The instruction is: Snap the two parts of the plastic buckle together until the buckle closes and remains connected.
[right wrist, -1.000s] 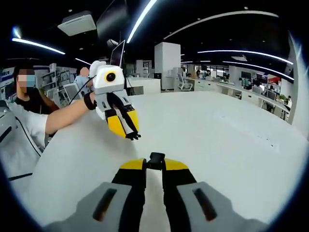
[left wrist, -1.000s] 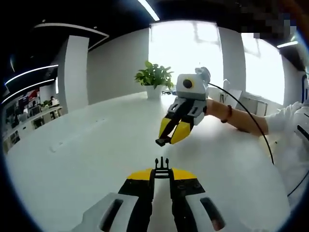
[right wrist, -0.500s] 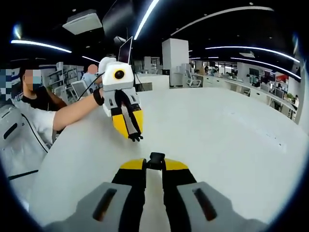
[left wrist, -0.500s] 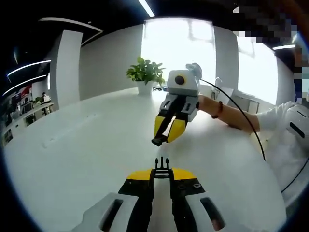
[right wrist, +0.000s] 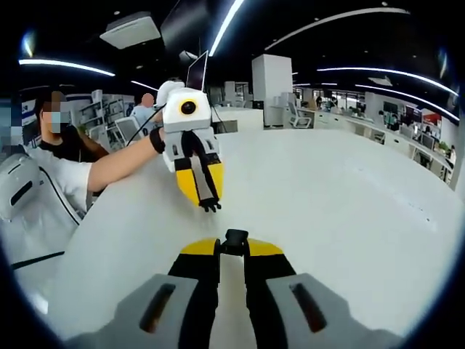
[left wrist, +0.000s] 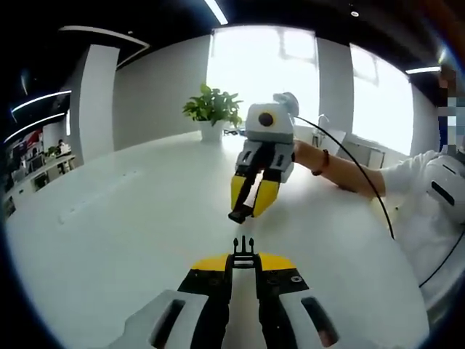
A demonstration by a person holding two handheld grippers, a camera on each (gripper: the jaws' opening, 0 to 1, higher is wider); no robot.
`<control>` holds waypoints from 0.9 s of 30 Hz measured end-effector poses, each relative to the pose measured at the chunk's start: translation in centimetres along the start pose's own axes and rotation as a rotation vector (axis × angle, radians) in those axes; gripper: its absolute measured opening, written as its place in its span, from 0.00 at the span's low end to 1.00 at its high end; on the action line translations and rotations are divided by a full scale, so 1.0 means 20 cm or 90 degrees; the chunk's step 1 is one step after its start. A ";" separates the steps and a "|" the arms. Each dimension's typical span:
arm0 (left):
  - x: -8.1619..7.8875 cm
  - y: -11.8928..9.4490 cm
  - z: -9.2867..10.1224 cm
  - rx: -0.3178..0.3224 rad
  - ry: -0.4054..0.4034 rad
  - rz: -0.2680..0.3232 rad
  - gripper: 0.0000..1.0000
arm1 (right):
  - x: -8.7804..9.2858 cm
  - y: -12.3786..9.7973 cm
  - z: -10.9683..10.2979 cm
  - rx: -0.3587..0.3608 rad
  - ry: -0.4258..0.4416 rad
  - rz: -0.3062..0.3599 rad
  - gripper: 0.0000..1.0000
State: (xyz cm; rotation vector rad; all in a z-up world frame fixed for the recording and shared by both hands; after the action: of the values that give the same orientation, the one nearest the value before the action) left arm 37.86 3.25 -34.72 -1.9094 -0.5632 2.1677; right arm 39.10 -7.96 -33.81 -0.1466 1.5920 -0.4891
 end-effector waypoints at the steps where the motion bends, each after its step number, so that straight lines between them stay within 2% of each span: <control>1: 0.00 0.00 0.01 0.004 0.001 -0.001 0.11 | 0.00 0.00 -0.01 -0.004 -0.004 0.000 0.12; 8: 0.01 0.00 0.04 0.035 0.000 -0.007 0.11 | 0.01 0.03 -0.13 -0.060 -0.009 -0.012 0.12; 17: 0.04 0.03 0.09 0.058 0.007 -0.028 0.11 | 0.02 0.03 -0.16 -0.097 -0.017 -0.025 0.12; 23: 0.04 0.02 0.09 0.073 0.010 -0.032 0.11 | 0.03 0.04 -0.18 -0.111 -0.026 -0.029 0.12; 27: 0.04 0.02 0.10 0.088 0.017 -0.033 0.11 | 0.04 0.04 -0.24 -0.135 -0.047 -0.020 0.12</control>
State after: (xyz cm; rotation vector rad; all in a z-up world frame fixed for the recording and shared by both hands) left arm 35.90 2.94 -35.44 -1.8283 -0.4412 2.0888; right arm 34.61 -6.43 -34.80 -0.3464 1.5686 -0.3336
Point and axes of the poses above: the point that each gripper's makers call its tool centre point, and the gripper's own axes: y roughly forward along the fingers, z roughly to its right, x roughly out of its underside, the point moved 3 cm from there along -y, roughly backward along the fingers, and after that the axes turned 2 degrees about z, right-handed, at the moved point
